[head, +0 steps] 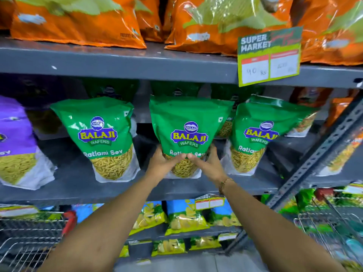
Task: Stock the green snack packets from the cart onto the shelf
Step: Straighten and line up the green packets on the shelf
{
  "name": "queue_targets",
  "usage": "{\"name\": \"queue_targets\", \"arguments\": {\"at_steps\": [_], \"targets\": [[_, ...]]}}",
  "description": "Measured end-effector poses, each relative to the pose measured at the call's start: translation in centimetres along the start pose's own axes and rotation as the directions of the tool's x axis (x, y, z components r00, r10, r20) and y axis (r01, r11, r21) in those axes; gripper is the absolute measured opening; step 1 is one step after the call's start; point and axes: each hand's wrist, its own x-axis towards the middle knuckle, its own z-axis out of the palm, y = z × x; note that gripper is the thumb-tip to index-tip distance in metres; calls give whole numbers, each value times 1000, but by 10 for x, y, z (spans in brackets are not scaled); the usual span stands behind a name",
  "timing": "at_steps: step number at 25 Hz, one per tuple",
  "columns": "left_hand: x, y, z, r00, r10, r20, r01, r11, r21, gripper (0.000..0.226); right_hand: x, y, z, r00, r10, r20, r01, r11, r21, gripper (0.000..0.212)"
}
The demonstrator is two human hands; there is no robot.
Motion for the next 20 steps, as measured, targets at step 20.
{"name": "queue_targets", "arguments": {"at_steps": [20], "targets": [[23,84,188,971,62,-231,-98,984,-149,27,43,-62,-190,756,-19,-654,143,980,136,22]]}}
